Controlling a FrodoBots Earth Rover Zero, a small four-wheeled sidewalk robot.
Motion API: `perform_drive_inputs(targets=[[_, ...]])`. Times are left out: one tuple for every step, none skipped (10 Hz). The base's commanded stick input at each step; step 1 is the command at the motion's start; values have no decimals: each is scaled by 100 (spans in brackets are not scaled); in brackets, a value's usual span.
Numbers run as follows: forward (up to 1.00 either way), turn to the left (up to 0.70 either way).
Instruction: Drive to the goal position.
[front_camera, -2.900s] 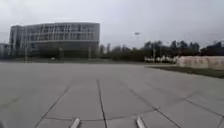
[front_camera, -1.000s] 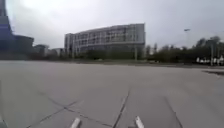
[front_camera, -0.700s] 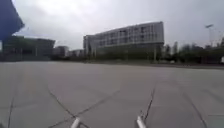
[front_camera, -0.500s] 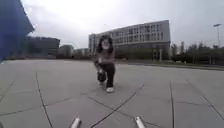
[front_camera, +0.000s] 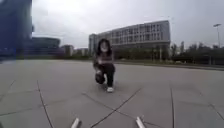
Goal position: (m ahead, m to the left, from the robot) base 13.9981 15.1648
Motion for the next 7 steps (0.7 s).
perform_drive_inputs(targets=[[78,5],[100,6],[100,6],[100,6],[100,6],[100,6],[100,6]])
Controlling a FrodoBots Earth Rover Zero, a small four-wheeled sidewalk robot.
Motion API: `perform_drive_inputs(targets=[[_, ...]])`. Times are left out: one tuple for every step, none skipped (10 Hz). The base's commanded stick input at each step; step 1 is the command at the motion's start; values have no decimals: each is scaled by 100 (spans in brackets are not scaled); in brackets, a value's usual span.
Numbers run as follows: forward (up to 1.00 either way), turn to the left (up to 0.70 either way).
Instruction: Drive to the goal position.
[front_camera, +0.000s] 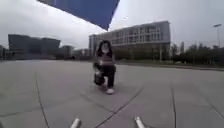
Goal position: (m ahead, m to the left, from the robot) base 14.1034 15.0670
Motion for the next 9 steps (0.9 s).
perform_drive_inputs(targets=[[100,6],[100,6],[17,1],[0,0],[0,0],[0,0],[-100,6],[-88,5],[0,0]])
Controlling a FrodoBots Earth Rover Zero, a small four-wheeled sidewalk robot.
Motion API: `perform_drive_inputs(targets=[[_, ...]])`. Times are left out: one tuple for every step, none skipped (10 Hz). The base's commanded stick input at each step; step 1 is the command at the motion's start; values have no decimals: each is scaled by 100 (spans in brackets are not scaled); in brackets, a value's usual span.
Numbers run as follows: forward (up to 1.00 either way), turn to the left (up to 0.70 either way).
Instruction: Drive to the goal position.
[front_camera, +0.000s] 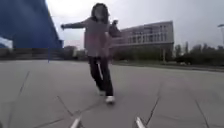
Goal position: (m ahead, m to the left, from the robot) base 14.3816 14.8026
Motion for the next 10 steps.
perform_drive_inputs(targets=[[0,0],[0,0],[0,0],[0,0],[0,0],[0,0],[0,0],[0,0],[43,3],[100,6]])
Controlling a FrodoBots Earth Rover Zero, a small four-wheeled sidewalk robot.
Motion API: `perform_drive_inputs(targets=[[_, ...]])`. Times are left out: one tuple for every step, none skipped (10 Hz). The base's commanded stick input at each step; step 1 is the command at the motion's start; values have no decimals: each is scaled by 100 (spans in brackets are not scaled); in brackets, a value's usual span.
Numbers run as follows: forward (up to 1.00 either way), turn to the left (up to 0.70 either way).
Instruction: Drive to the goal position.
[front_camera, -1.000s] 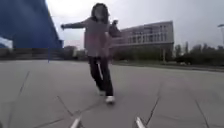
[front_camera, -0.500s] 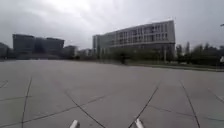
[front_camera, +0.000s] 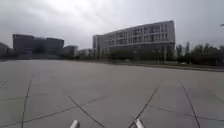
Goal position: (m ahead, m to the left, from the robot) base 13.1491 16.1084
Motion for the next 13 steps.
perform_drive_inputs(targets=[[100,6],[100,6],[100,6],[100,6],[100,6],[68,4],[0,0],[0,0],[0,0],[0,0],[38,2],[100,6],[100,9]])
